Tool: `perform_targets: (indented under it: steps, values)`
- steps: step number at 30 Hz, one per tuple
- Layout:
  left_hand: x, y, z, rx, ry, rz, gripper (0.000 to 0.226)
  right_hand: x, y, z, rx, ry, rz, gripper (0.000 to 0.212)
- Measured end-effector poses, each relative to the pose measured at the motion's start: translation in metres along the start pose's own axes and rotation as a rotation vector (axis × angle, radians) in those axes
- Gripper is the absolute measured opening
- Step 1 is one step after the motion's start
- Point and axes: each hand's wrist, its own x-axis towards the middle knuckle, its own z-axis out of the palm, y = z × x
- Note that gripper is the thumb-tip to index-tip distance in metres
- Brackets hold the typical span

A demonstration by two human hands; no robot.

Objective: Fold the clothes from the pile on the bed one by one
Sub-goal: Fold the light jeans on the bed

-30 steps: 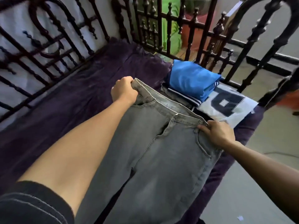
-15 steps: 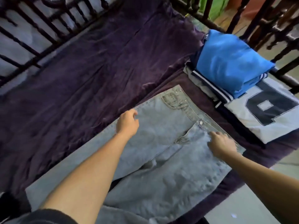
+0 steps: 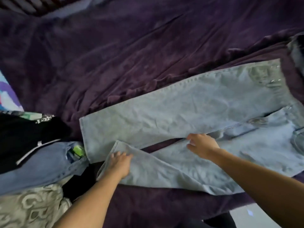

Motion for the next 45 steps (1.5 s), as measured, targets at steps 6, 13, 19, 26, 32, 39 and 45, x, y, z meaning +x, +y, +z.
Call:
perform_targets:
  steps: [6, 13, 19, 26, 32, 39, 45]
  values:
    - [-0.013, -0.061, 0.071, -0.406, 0.185, -0.167, 0.068, 0.000, -0.110, 0.109, 0.093, -0.189, -0.015, 0.078]
    - [-0.026, -0.097, 0.114, -0.849, 0.151, -0.255, 0.022, -0.044, -0.173, 0.168, -0.063, -0.297, -0.224, 0.037]
    - [-0.057, -0.107, 0.156, -1.464, -0.074, -0.599, 0.024, -0.081, -0.162, 0.194, -0.283, -0.692, -0.216, 0.058]
    - [-0.036, -0.077, 0.156, -1.435, 0.065, -0.762, 0.044, -0.059, -0.150, 0.203, -0.189, -0.488, -0.206, 0.067]
    - [-0.061, -0.098, 0.173, -0.938, 0.160, -0.616, 0.025, -0.071, -0.128, 0.205, -0.067, -0.501, -0.034, 0.055]
    - [-0.060, -0.032, 0.098, -0.727, 0.237, -0.268, 0.029, -0.092, -0.031, 0.114, -0.087, -0.161, 0.202, 0.040]
    - [-0.062, 0.129, 0.043, -0.565, 0.187, 0.094, 0.023, -0.125, 0.114, 0.046, 0.297, 0.260, 0.531, 0.033]
